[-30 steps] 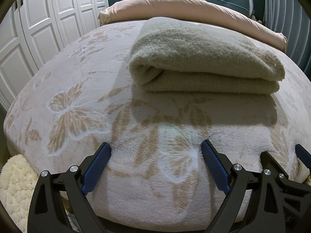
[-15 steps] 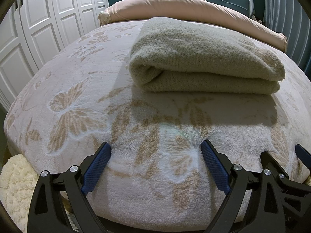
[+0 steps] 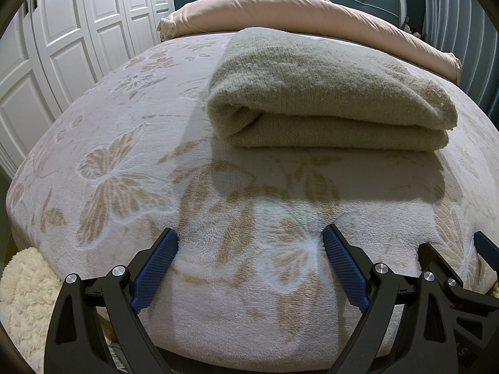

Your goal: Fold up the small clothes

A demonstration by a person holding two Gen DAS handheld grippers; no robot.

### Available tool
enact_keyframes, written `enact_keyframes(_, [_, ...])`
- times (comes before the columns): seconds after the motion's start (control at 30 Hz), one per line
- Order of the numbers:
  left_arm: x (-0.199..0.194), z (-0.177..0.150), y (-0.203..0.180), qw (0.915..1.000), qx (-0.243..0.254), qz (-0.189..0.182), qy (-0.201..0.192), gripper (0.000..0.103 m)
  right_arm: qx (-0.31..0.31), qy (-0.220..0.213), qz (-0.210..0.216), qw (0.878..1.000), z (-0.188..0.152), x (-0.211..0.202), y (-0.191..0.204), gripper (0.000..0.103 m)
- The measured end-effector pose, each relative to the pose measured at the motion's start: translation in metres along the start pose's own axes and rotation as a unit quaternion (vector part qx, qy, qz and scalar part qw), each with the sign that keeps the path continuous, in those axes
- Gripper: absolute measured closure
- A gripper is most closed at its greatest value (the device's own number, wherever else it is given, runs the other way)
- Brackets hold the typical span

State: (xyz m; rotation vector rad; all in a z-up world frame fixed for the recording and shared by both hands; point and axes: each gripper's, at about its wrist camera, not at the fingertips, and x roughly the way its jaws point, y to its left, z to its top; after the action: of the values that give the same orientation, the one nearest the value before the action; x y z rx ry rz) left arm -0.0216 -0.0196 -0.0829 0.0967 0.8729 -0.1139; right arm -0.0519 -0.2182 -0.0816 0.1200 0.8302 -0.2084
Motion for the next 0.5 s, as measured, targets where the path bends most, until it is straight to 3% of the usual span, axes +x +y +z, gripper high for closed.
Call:
enact_keyframes(0.43, [-0.002, 0.001, 0.0, 1.0, 0.003, 0.0, 0.004, 0.012, -0.002, 0.0, -0.003, 1.0, 0.002, -0.002, 0.0, 0.005])
enact_keyframes(0.5, [-0.005, 0.006, -0.003, 0.9998, 0.011, 0.002, 0.017, 0.015, -0.002, 0.017, -0.006, 1.0, 0.01, -0.008, 0.001, 0.005])
